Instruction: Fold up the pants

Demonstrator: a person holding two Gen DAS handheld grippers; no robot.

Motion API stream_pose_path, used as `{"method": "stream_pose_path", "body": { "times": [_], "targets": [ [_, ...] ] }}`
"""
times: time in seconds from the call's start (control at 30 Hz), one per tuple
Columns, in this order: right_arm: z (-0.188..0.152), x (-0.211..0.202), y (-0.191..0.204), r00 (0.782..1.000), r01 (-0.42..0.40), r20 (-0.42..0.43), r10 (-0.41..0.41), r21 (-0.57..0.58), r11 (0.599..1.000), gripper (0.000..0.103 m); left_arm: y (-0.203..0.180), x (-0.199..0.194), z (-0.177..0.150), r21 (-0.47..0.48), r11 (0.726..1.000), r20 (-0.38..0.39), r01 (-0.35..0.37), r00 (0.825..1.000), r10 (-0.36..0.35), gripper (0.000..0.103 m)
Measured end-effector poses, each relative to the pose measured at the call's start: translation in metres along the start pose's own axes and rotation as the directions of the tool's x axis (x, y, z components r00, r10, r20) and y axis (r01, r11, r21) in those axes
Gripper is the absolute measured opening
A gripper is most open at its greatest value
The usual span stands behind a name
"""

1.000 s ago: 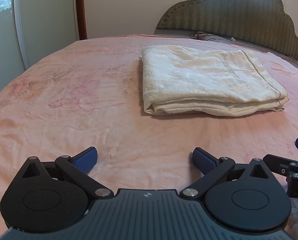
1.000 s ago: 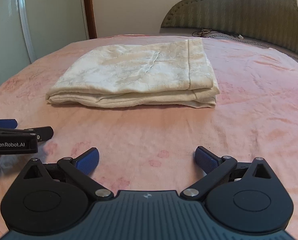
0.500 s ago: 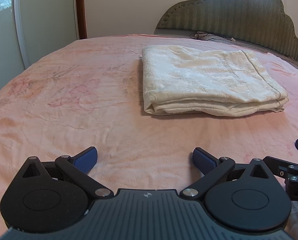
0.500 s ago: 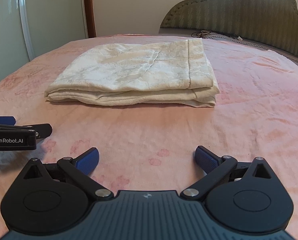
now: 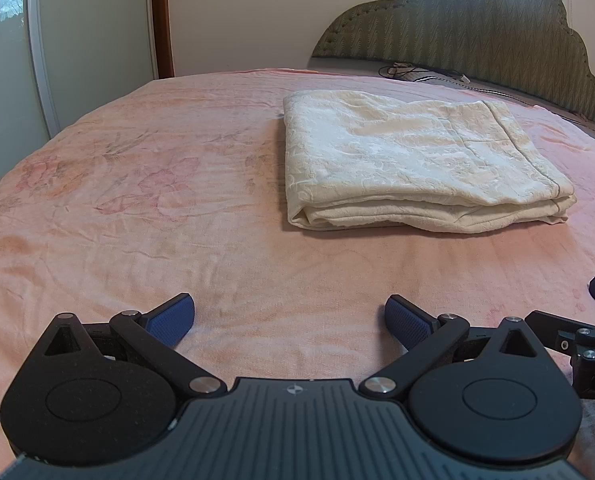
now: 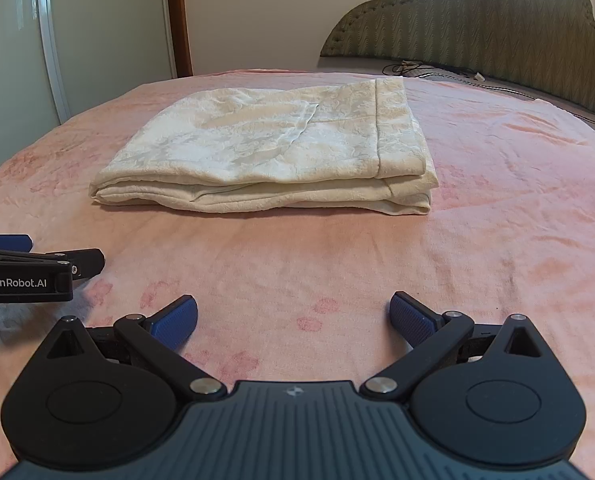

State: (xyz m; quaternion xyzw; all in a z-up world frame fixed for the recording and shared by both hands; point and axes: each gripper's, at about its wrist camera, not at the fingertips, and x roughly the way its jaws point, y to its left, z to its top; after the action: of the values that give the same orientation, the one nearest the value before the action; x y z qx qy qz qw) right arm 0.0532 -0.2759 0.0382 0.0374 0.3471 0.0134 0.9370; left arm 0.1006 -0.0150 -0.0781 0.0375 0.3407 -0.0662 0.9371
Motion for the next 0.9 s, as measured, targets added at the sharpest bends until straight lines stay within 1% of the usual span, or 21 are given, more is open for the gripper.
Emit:
{"method": "stream_pose_path", "body": {
  "times": [0.2, 0.9],
  "targets": [
    [0.0011, 0.0008, 0.0020, 1.000, 0.018, -0.002, -0.018, 0.000, 1.000, 0.103, 0.0000, 0.0000, -0.0001, 0.000, 1.000, 0.000, 0.000, 1.000, 0.000, 0.103],
    [0.0012, 0.0013, 0.0017, 1.000, 0.015, -0.001, -0.015, 0.003, 1.000, 0.103, -0.0001, 0.0002, 0.0002, 0.000, 1.000, 0.000, 0.000, 1.000, 0.000, 0.103]
  ]
}}
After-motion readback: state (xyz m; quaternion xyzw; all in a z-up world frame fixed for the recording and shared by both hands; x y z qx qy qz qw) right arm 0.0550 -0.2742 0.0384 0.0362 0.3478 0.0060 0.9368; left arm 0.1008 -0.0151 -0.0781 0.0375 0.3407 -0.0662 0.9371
